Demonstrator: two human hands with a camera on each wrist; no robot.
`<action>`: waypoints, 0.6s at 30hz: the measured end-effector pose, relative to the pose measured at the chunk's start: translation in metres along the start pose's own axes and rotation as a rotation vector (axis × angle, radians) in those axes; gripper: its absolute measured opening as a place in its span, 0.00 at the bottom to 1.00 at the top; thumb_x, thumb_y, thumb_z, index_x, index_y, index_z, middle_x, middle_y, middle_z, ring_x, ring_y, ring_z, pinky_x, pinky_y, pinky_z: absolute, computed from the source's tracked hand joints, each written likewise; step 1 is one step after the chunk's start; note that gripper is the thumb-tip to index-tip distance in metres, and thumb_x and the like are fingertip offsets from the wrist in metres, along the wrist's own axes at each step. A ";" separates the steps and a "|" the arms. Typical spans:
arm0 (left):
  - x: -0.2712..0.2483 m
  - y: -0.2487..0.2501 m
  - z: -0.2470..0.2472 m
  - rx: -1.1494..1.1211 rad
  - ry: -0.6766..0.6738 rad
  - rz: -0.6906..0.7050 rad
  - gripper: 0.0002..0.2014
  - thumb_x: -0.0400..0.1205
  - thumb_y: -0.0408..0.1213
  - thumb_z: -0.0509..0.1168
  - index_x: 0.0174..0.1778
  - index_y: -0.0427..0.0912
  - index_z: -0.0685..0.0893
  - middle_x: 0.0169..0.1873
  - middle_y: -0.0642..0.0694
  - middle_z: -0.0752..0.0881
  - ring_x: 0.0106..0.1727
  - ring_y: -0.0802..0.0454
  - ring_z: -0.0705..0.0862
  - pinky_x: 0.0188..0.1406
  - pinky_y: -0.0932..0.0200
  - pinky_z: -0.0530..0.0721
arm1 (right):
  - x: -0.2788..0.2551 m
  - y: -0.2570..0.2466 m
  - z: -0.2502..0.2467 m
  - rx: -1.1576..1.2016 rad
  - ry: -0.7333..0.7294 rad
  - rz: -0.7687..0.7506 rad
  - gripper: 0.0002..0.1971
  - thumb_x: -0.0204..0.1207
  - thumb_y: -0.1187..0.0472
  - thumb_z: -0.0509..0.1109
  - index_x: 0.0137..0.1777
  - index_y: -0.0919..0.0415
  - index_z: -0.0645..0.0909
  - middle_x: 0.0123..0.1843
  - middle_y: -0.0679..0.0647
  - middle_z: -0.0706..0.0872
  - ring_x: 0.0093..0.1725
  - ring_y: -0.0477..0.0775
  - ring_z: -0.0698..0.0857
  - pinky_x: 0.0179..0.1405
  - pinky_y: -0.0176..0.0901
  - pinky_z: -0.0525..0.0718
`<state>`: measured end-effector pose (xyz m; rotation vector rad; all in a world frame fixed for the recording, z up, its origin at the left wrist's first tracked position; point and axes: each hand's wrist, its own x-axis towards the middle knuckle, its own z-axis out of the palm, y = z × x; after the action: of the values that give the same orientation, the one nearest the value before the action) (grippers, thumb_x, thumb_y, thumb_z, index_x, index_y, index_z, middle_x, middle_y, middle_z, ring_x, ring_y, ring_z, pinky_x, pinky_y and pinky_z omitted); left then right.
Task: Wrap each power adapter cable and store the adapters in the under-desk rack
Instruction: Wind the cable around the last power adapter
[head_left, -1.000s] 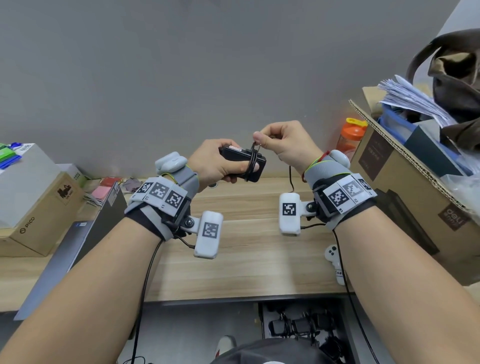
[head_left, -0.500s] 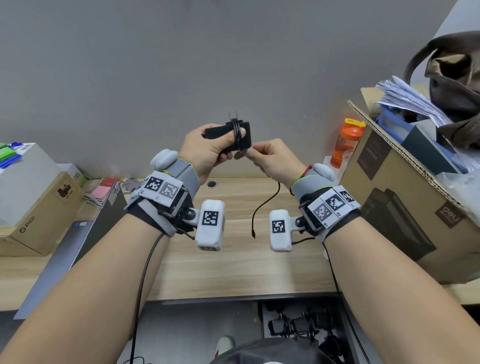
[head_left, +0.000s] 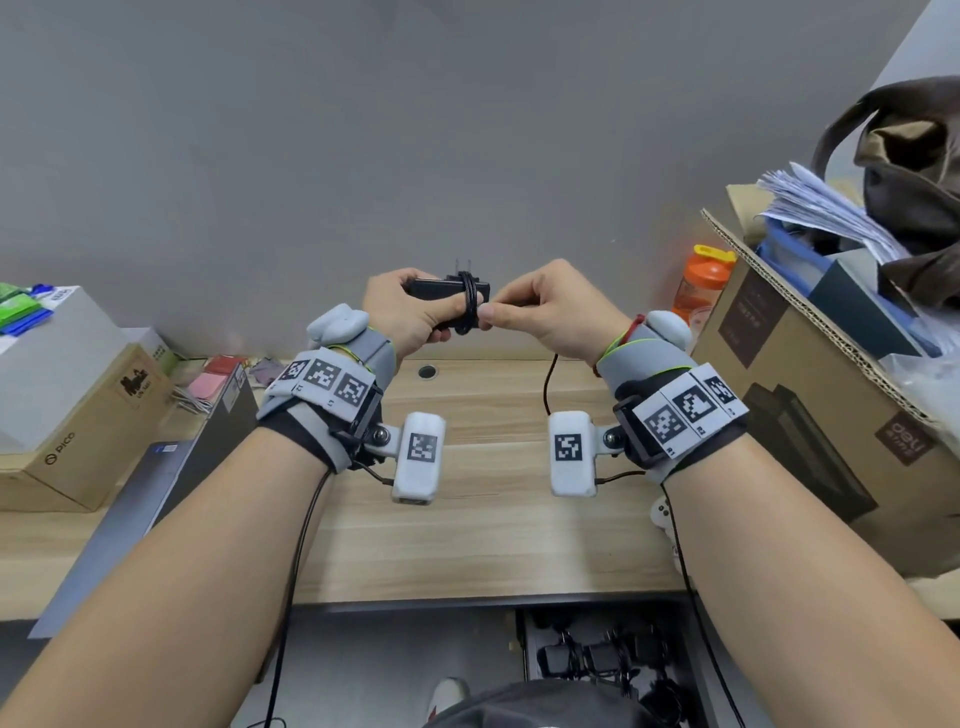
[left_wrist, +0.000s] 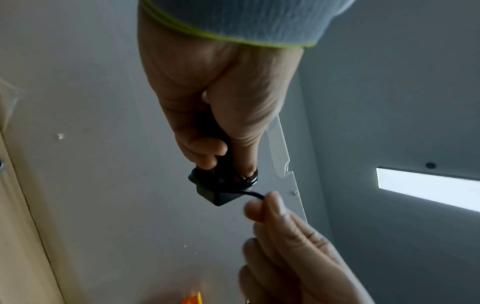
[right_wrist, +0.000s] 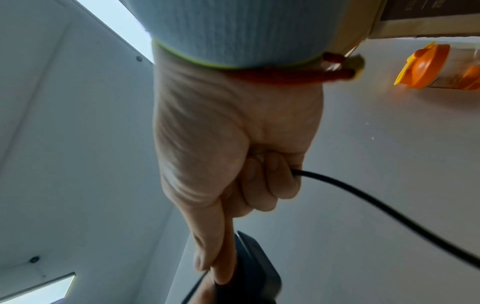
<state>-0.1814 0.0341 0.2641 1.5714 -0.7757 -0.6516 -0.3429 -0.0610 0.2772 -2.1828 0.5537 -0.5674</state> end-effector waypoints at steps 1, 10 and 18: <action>0.000 0.000 0.000 0.032 -0.008 0.007 0.20 0.67 0.36 0.83 0.48 0.31 0.83 0.34 0.39 0.86 0.20 0.55 0.81 0.20 0.66 0.78 | 0.002 0.000 -0.002 0.009 0.014 -0.006 0.07 0.77 0.55 0.76 0.41 0.56 0.92 0.33 0.54 0.89 0.34 0.40 0.77 0.40 0.37 0.76; -0.014 0.002 0.005 0.156 -0.264 0.001 0.24 0.55 0.48 0.86 0.40 0.43 0.84 0.31 0.42 0.88 0.27 0.44 0.80 0.36 0.44 0.77 | 0.019 0.009 -0.025 0.116 0.196 -0.039 0.05 0.78 0.59 0.75 0.40 0.54 0.88 0.37 0.48 0.90 0.40 0.43 0.85 0.53 0.40 0.85; -0.018 0.024 0.013 -0.035 -0.307 0.067 0.12 0.72 0.33 0.79 0.39 0.41 0.81 0.29 0.43 0.84 0.23 0.50 0.77 0.21 0.64 0.75 | 0.012 0.014 -0.007 0.245 0.172 -0.022 0.13 0.87 0.61 0.63 0.40 0.63 0.81 0.16 0.37 0.73 0.18 0.37 0.70 0.21 0.24 0.67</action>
<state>-0.2054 0.0383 0.2859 1.4241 -1.0343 -0.8645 -0.3399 -0.0801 0.2728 -1.9219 0.5219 -0.7976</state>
